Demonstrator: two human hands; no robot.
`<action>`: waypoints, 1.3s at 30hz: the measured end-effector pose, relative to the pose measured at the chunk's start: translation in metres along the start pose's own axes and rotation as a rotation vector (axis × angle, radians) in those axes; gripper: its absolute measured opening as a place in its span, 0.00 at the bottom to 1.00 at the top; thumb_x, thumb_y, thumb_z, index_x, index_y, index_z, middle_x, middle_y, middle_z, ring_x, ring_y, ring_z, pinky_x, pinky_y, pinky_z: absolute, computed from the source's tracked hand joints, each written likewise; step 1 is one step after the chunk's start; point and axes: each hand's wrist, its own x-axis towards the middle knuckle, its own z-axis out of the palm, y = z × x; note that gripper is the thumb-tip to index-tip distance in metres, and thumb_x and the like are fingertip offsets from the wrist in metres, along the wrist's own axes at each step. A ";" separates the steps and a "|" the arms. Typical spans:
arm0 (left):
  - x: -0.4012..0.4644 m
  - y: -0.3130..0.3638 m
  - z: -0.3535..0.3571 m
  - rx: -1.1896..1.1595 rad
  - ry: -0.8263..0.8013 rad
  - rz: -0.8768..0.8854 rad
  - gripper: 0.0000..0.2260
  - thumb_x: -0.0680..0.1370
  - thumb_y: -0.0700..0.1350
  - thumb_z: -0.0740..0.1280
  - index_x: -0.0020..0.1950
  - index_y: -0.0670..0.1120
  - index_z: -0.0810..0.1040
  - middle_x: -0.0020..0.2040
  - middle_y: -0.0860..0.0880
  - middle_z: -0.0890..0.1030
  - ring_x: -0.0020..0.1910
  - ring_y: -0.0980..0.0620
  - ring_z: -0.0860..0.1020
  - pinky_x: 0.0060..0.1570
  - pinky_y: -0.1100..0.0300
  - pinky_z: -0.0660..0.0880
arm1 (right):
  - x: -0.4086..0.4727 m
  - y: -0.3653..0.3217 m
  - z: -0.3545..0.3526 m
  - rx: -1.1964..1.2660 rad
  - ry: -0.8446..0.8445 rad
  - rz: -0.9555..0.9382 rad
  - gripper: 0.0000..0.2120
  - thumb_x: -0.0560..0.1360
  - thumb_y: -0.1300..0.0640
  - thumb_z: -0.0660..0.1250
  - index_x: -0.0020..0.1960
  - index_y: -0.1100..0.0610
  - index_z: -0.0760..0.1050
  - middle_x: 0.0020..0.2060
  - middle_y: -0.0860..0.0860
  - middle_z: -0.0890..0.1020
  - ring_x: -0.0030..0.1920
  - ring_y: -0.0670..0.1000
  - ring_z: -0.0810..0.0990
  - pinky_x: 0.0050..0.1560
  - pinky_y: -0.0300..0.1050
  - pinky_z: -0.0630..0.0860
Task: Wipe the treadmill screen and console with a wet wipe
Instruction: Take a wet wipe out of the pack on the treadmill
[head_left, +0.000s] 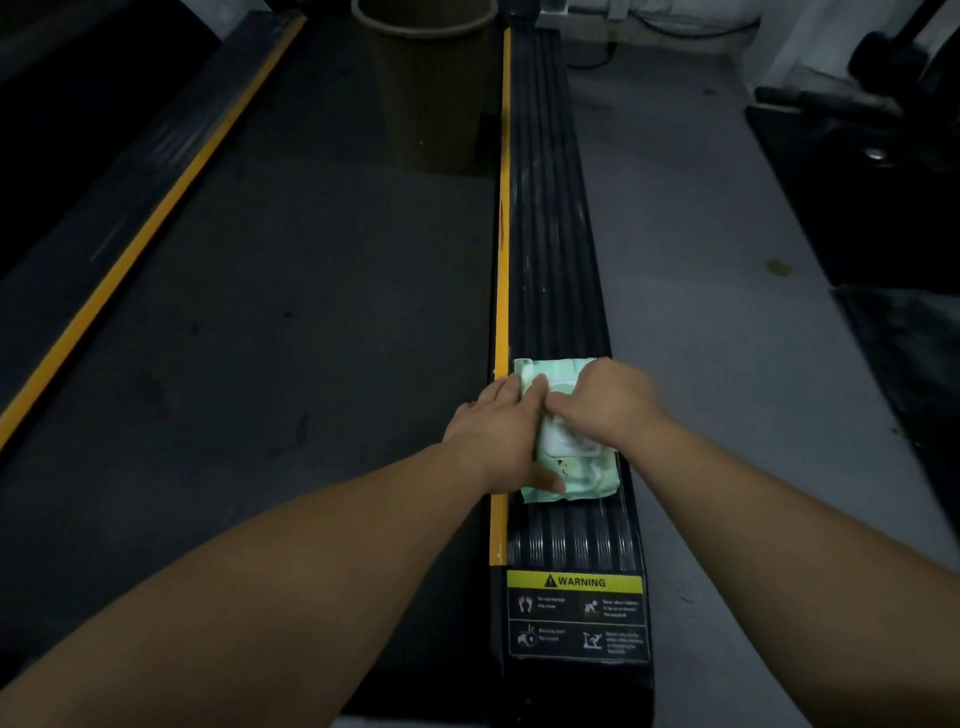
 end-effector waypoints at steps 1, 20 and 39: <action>0.000 0.000 0.000 0.003 0.001 0.002 0.59 0.67 0.68 0.76 0.83 0.52 0.41 0.84 0.46 0.46 0.82 0.46 0.45 0.77 0.41 0.55 | 0.002 -0.003 0.002 -0.049 -0.010 0.010 0.21 0.75 0.39 0.66 0.39 0.57 0.71 0.36 0.50 0.77 0.38 0.52 0.77 0.38 0.44 0.69; -0.006 0.003 -0.001 -0.008 -0.001 -0.004 0.57 0.68 0.66 0.76 0.83 0.52 0.42 0.84 0.45 0.50 0.82 0.45 0.48 0.76 0.41 0.57 | -0.026 -0.004 -0.022 1.067 -0.059 0.086 0.07 0.76 0.61 0.67 0.39 0.58 0.76 0.34 0.53 0.75 0.35 0.50 0.73 0.37 0.47 0.71; -0.006 0.008 -0.004 -0.139 -0.013 -0.001 0.58 0.67 0.70 0.73 0.83 0.54 0.39 0.84 0.48 0.47 0.81 0.46 0.48 0.77 0.43 0.57 | -0.041 0.076 -0.083 1.974 0.270 0.150 0.12 0.59 0.58 0.71 0.35 0.51 0.69 0.38 0.51 0.73 0.43 0.54 0.77 0.45 0.45 0.73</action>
